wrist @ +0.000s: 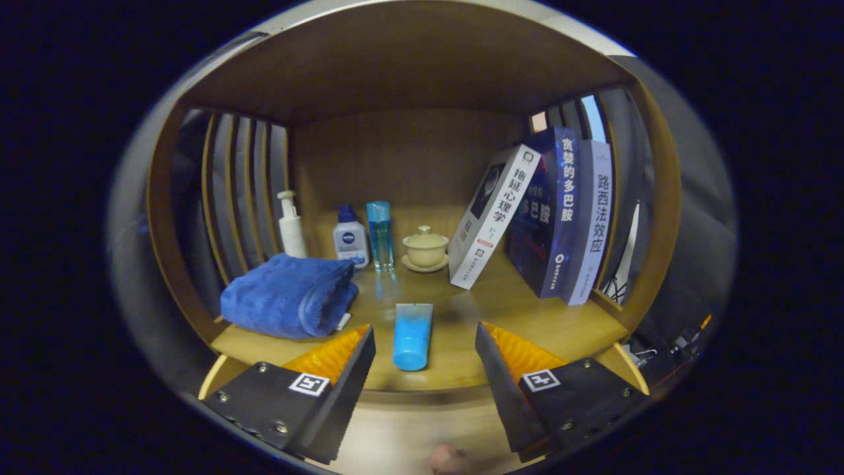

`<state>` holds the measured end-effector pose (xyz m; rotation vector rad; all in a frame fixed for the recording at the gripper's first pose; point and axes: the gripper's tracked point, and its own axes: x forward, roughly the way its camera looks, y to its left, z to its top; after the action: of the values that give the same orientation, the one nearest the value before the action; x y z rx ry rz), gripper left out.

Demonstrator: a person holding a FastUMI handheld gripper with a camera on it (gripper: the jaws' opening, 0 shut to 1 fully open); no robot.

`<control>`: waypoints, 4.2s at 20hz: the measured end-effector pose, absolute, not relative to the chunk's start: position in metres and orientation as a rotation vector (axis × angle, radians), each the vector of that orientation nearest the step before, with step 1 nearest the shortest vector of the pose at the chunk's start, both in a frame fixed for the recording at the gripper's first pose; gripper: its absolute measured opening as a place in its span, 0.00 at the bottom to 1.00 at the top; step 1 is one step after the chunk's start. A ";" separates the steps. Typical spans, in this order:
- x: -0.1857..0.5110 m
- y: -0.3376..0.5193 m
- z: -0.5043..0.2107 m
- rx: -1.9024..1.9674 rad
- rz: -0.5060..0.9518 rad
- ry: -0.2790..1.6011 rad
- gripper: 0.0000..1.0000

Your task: Pull open the drawer, take out the items inside it, and place them on the countertop above the cabinet.

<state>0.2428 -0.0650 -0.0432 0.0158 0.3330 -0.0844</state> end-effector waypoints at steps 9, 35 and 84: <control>0.141 -0.064 0.029 -0.066 -0.064 0.224 1.00; -0.037 -0.039 -0.132 0.016 -0.060 0.230 1.00; 0.143 -0.048 -0.187 0.080 -0.047 0.291 0.99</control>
<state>0.1429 -0.0476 -0.1865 0.0800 0.2914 -0.0465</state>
